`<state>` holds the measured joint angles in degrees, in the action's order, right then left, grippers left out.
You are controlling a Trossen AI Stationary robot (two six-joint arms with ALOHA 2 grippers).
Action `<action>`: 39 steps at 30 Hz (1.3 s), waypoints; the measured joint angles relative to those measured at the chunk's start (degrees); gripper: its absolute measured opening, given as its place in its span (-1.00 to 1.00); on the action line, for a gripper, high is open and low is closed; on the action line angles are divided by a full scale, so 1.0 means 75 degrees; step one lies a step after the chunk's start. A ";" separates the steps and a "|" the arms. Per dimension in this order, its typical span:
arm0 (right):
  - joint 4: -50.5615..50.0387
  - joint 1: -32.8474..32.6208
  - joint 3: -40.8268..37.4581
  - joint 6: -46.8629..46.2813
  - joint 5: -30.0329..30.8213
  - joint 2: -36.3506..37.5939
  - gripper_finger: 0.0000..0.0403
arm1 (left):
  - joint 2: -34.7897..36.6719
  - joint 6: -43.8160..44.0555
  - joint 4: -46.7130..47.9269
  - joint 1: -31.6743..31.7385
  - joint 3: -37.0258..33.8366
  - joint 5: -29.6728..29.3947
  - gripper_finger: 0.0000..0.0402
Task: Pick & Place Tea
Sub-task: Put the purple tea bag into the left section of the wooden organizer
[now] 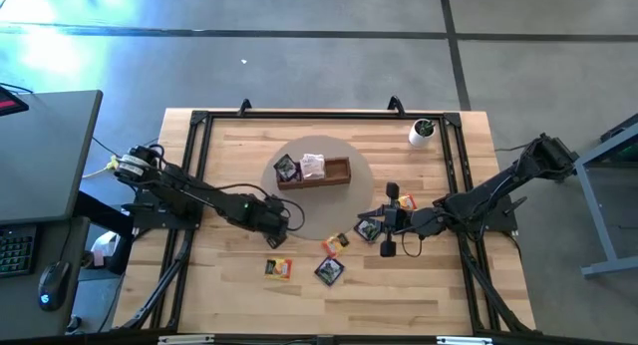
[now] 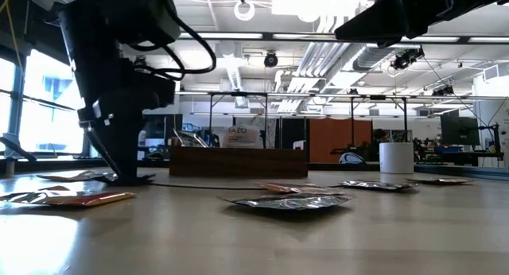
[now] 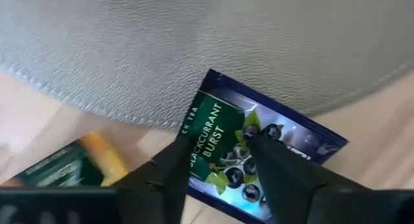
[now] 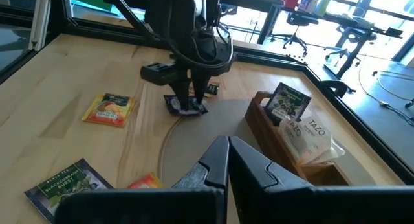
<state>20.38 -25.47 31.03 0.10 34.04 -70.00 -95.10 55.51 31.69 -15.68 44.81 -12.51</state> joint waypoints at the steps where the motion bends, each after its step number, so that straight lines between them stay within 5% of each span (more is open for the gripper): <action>1: 0.0000 0.0000 0.0000 0.0000 0.0003 0.0000 -0.96 | -0.0018 -0.0053 -0.0068 -0.0003 0.0004 0.0047 -0.25; 9: 0.0006 0.0000 0.0000 -0.0007 0.0000 0.0000 -0.98 | 0.0089 -0.0284 -0.0438 0.0102 -0.0034 0.0340 -0.94; 20: 0.0055 -0.0003 0.0000 -0.0009 0.0000 0.0000 -0.98 | 0.0058 -0.0319 0.0071 0.0085 0.0705 0.0125 -0.99; 25: 0.0058 -0.0003 0.0000 0.0013 0.0000 0.0000 -0.96 | 0.0101 -0.0456 0.1546 0.0085 0.2046 -0.0966 -1.00; 32: 0.0058 -0.0003 0.0000 0.0031 0.0000 0.0000 -0.98 | 0.0127 -0.0810 0.2479 0.0175 0.3212 -0.3851 -1.00; 39: 0.0058 -0.0003 0.0000 0.0047 0.0000 0.0000 -0.98 | -0.0154 -0.1231 0.1928 0.1201 0.3179 -0.4440 -1.00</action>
<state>20.82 -25.50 31.03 0.45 34.04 -70.00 -96.26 46.28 46.15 -6.67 68.66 -45.80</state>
